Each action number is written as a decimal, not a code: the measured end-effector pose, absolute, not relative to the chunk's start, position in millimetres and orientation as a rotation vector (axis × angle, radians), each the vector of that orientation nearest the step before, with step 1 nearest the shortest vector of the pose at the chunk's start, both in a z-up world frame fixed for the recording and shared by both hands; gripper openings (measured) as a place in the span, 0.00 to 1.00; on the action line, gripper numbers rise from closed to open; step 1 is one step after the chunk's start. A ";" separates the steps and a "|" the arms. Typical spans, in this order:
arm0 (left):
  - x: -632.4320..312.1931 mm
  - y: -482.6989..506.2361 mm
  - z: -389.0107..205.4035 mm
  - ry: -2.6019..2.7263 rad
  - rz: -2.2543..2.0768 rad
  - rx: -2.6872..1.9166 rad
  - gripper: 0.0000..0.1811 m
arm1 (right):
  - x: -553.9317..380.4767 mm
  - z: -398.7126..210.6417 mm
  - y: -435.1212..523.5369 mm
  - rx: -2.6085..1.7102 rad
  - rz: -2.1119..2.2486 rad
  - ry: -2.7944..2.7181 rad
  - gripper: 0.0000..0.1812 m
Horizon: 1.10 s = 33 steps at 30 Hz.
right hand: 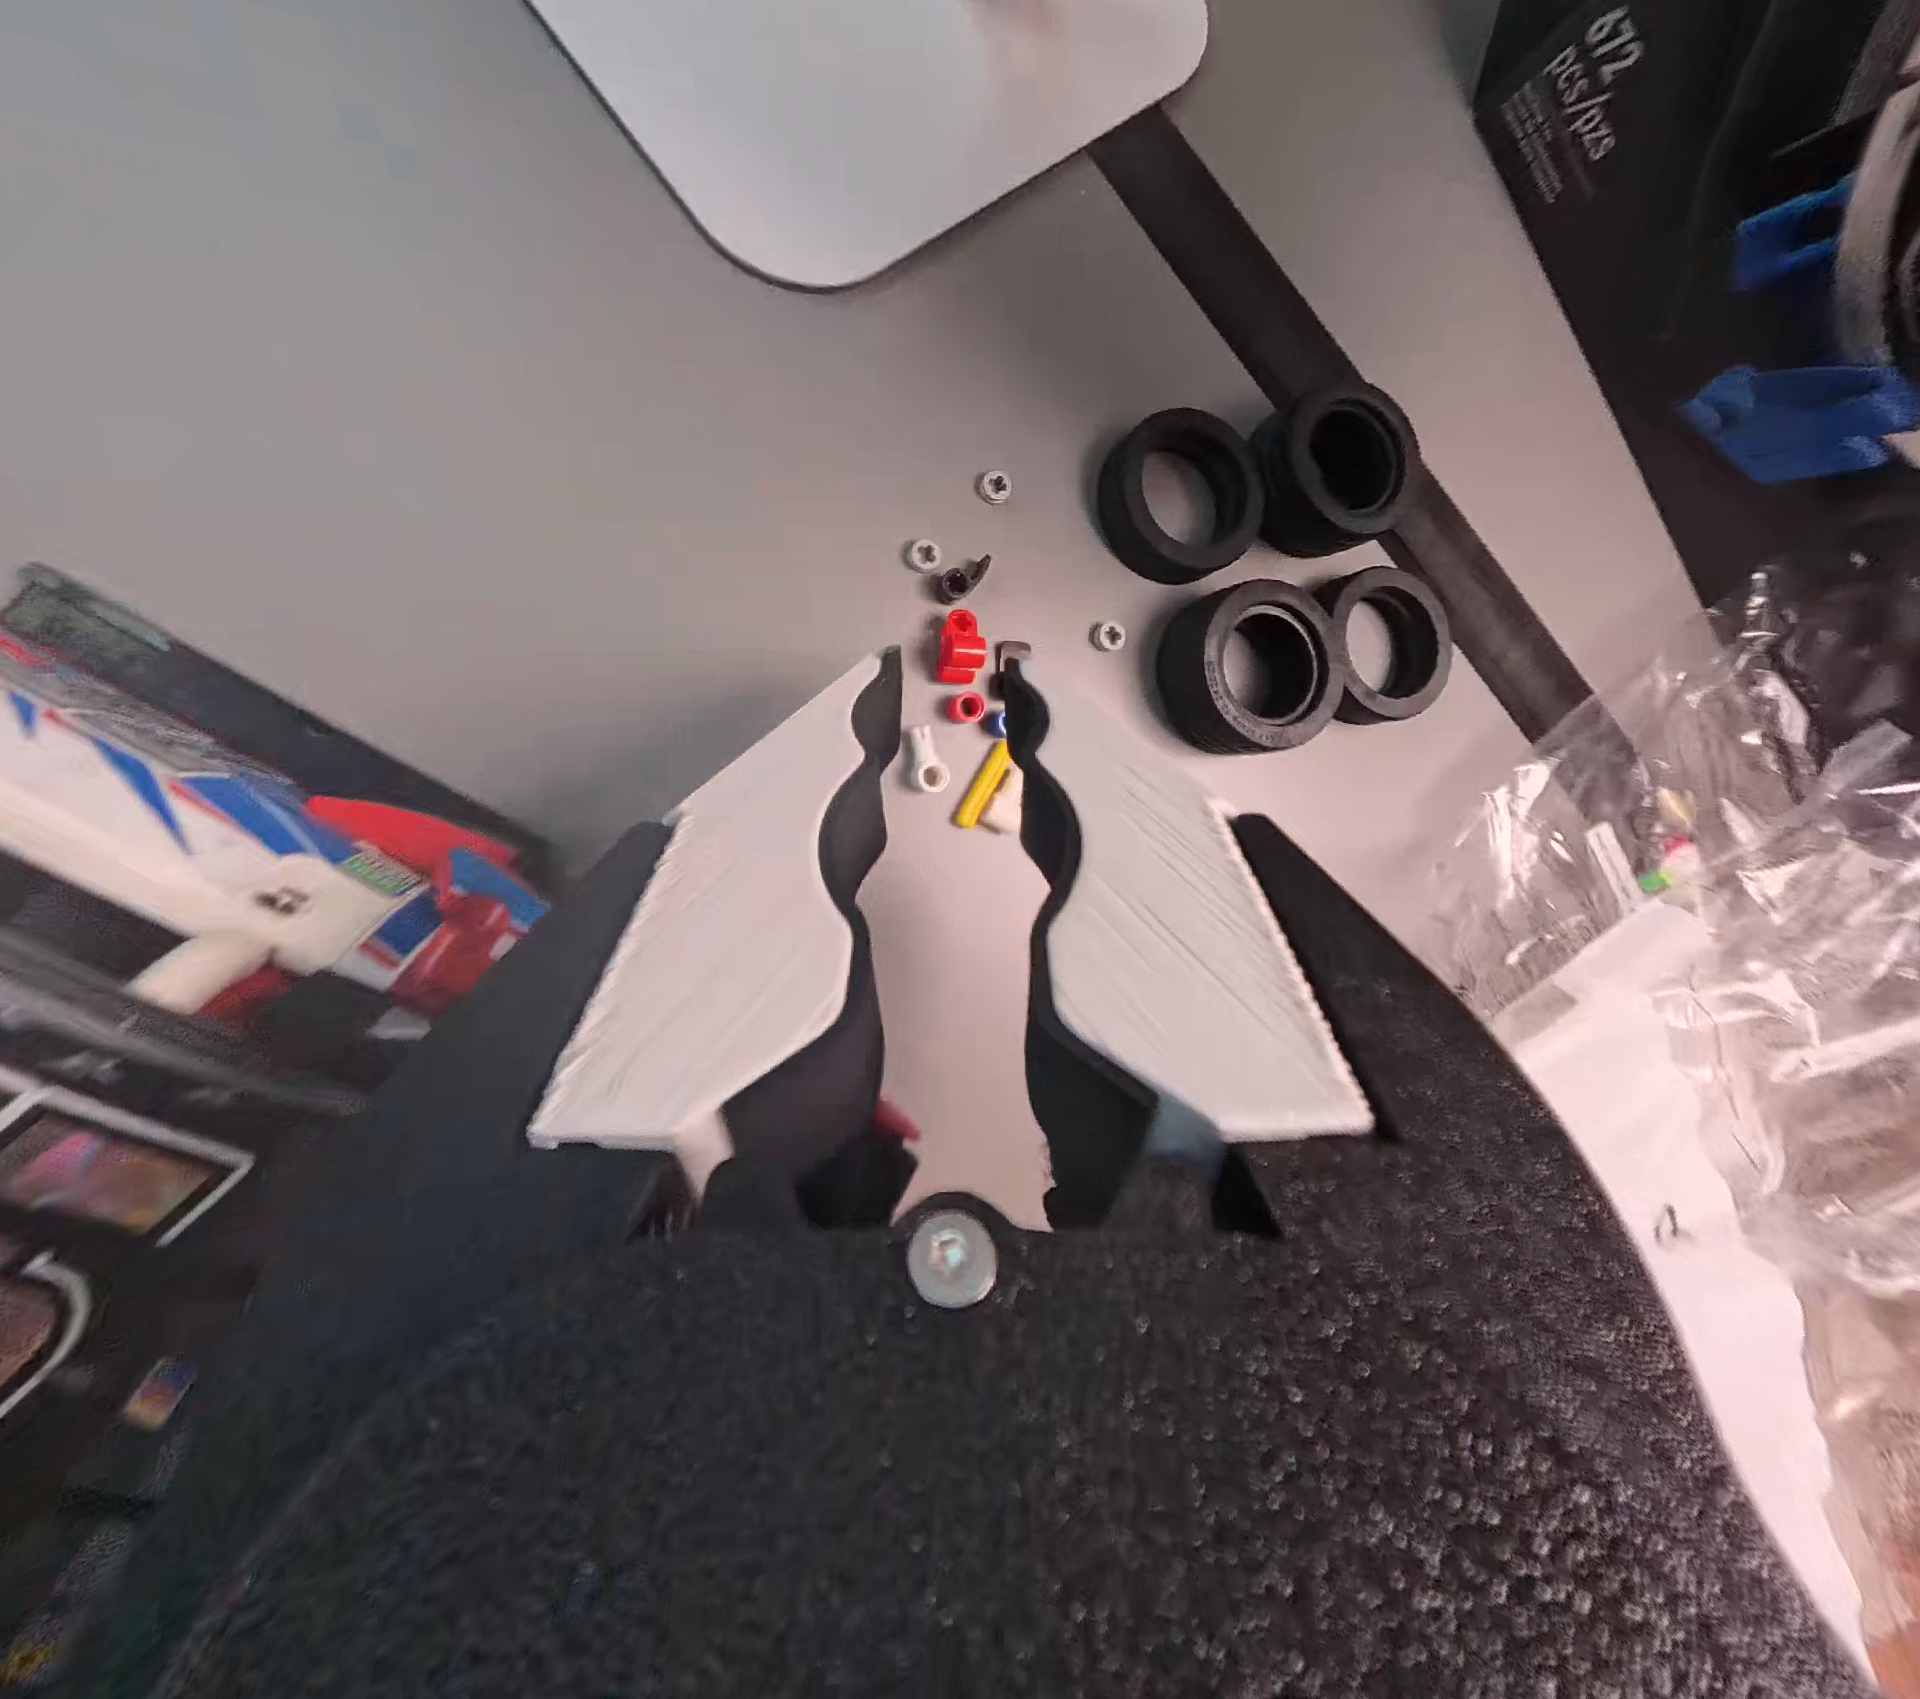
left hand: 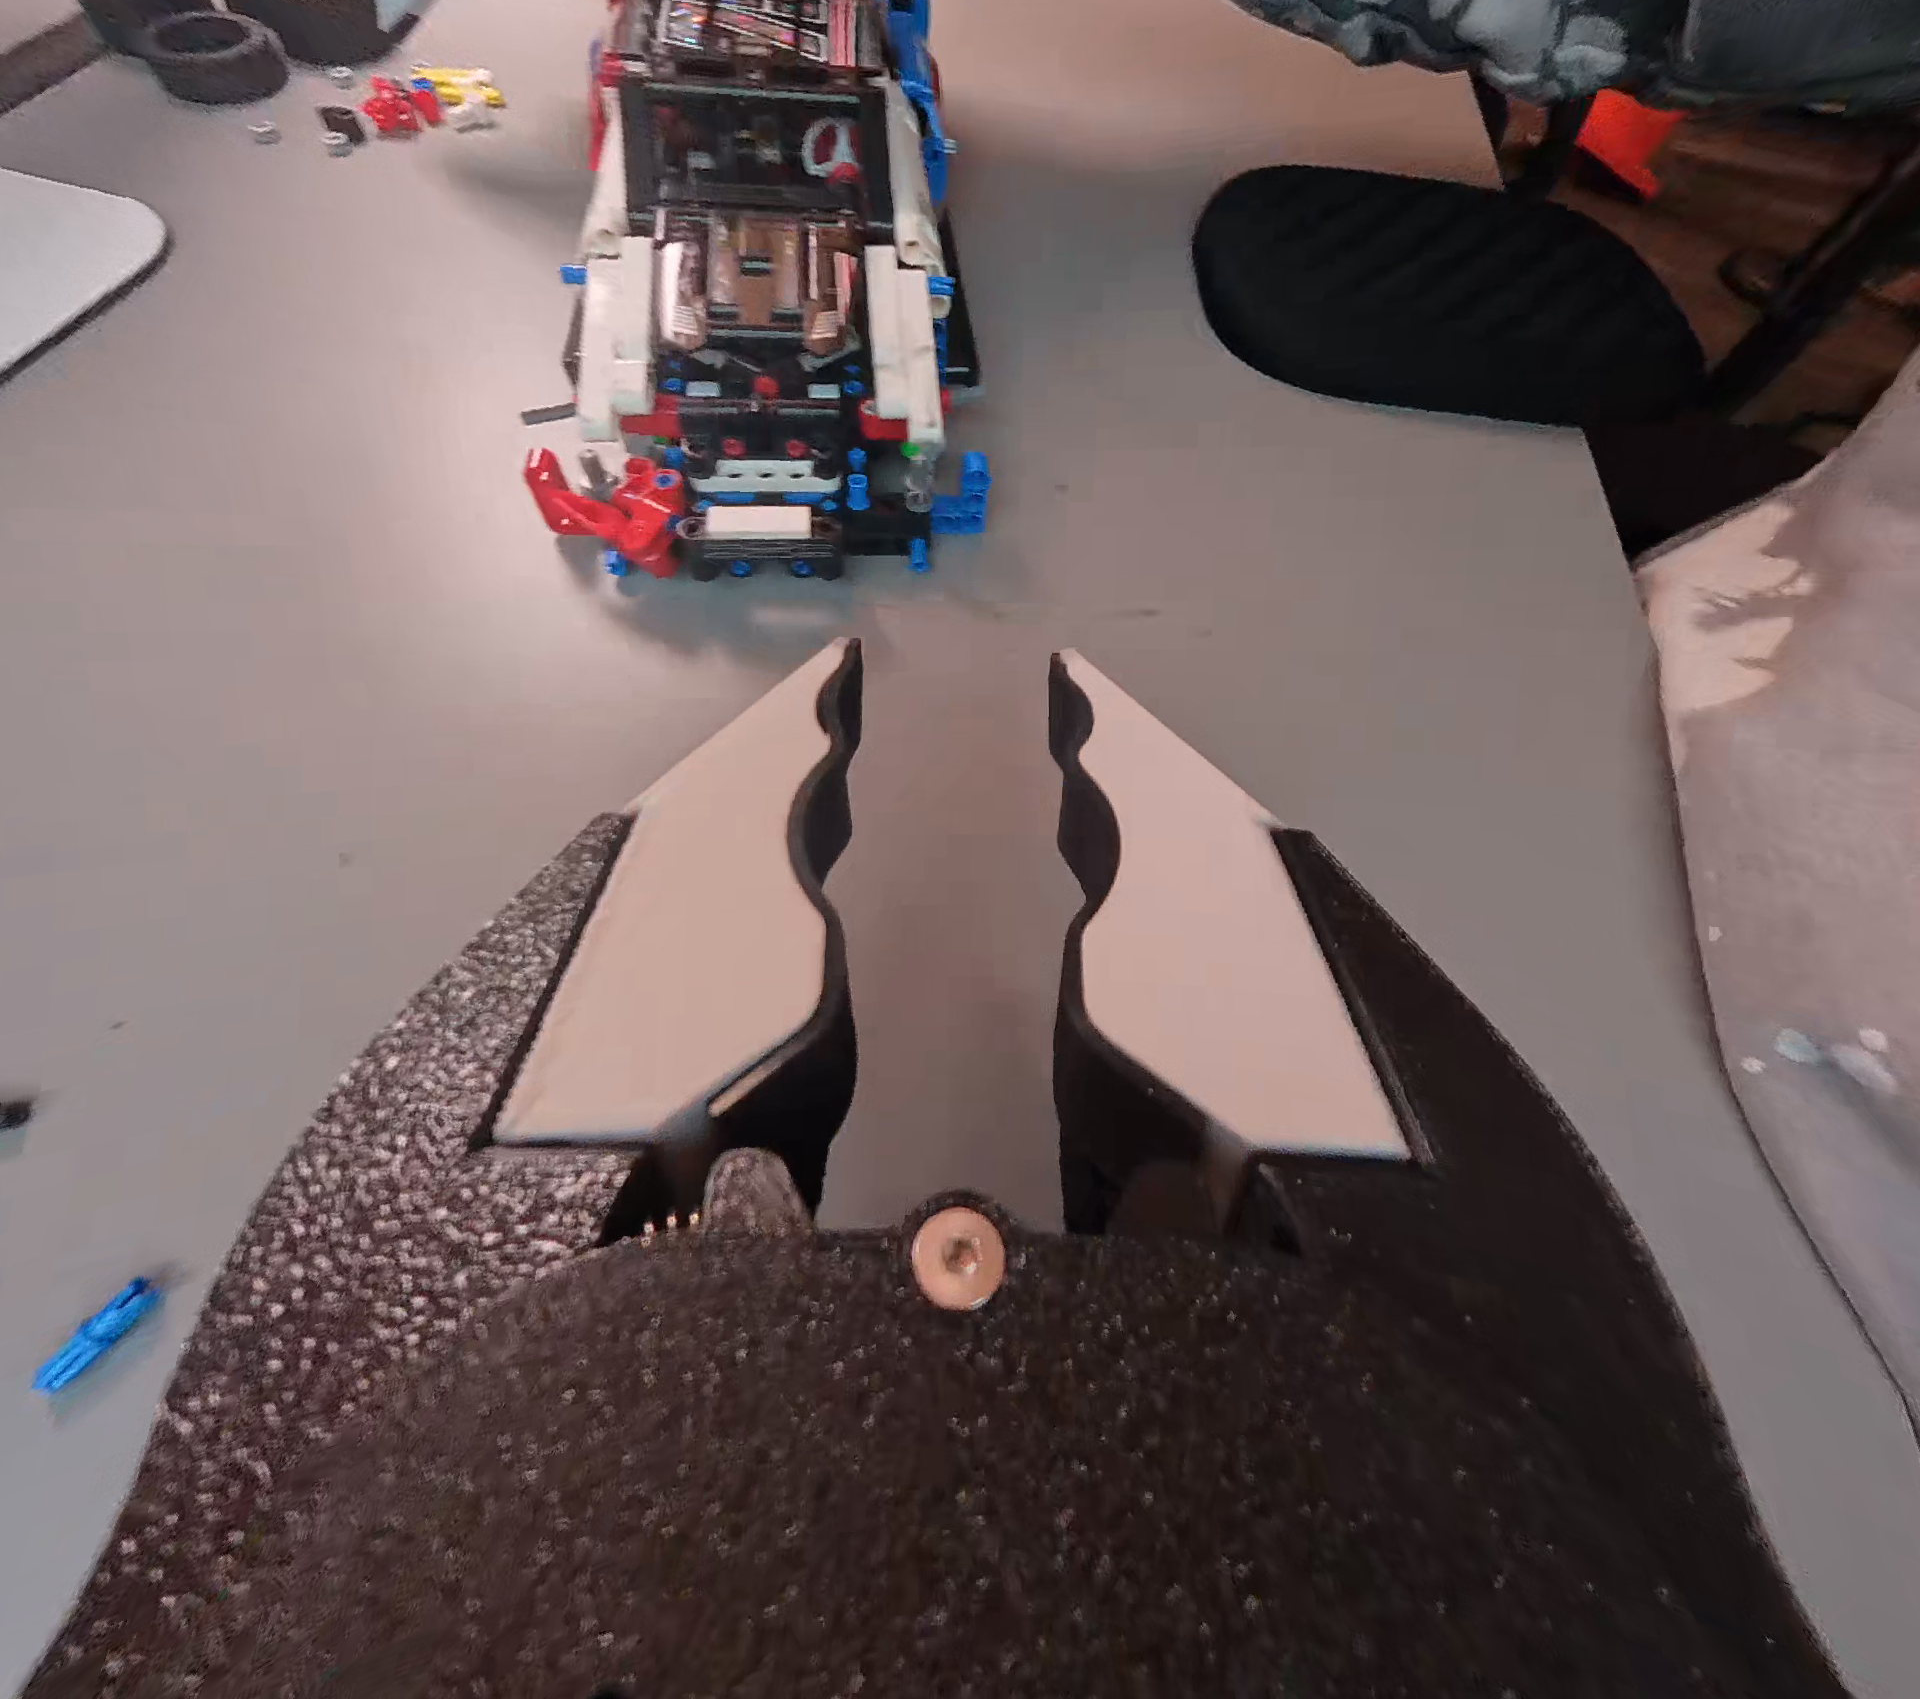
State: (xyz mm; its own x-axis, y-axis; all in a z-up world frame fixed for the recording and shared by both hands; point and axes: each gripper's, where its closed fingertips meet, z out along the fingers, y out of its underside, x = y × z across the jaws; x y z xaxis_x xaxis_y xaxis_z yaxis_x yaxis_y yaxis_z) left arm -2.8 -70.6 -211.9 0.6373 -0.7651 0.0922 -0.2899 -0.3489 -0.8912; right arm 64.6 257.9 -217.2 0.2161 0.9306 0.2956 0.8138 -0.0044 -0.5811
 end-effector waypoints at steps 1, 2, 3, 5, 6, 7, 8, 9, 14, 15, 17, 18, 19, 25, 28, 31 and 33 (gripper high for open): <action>-7.6 -66.8 -210.9 0.799 -0.630 -1.924 0.19 | 61.5 -225.8 263.2 -1.870 0.230 -1.643 0.10; -11.1 -64.2 -209.7 0.772 -0.633 -1.926 0.18 | 59.0 -232.6 267.7 -1.897 0.226 -1.668 0.10; -14.0 -62.5 -208.2 0.749 -0.638 -1.924 0.18 | 55.4 -237.1 270.6 -1.913 0.235 -1.681 0.10; -17.8 -61.0 -206.1 0.725 -0.649 -1.918 0.17 | 52.1 -245.1 270.6 -1.956 0.250 -1.712 0.08; -19.2 -60.7 -206.1 0.721 -0.649 -1.919 0.17 | 54.0 -248.9 272.8 -1.966 0.213 -1.728 0.04; -20.5 -60.5 -206.6 0.721 -0.645 -1.922 0.17 | 55.1 -249.9 275.6 -1.961 0.181 -1.729 0.04; -21.7 -60.0 -206.8 0.721 -0.639 -1.923 0.17 | 55.7 -249.2 274.7 -1.971 0.182 -1.730 0.04; -22.6 -59.5 -206.6 0.719 -0.634 -1.922 0.17 | 53.3 -244.2 273.0 -1.961 0.210 -1.712 0.03; -28.6 -54.1 -199.3 0.669 -0.611 -1.889 0.18 | 21.7 -171.8 212.5 -1.863 0.830 -1.472 0.03; -29.8 -52.1 -194.4 0.647 -0.610 -1.868 0.19 | 14.9 -149.7 187.0 -1.812 1.032 -1.423 0.03; -31.1 -48.6 -179.5 0.591 -0.617 -1.803 0.20 | 8.0 -111.4 132.6 -1.717 1.403 -1.328 0.03; -31.2 -47.6 -170.1 0.564 -0.617 -1.763 0.21 | 7.3 -98.6 106.7 -1.685 1.552 -1.279 0.03; -30.5 -47.7 -160.8 0.548 -0.611 -1.721 0.21 | 7.4 -88.0 80.6 -1.650 1.690 -1.226 0.03; -12.6 -59.3 -126.7 0.605 -0.491 -1.539 0.20 | -1.2 -102.5 -29.9 -1.637 2.140 -1.017 0.04; -5.3 -61.6 -129.8 0.654 -0.424 -1.538 0.18 | -7.1 -111.7 -53.6 -1.684 2.373 -0.874 0.03; -3.3 -62.7 -130.5 0.671 -0.371 -1.533 0.13 | -13.5 -125.3 -64.8 -1.730 2.379 -0.872 0.03; -3.1 -64.1 -129.5 0.687 -0.348 -1.527 0.09 | -14.8 -128.1 -66.8 -1.740 2.396 -0.856 0.03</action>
State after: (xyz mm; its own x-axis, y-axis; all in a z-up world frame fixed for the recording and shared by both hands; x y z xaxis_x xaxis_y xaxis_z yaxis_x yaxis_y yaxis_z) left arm -3.1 -64.1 -129.5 0.7688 -0.6102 -0.1910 -0.2073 0.0447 -0.9772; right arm -14.8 -66.8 -128.1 -0.3618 0.3592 -0.8603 0.2675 -0.8440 -0.4649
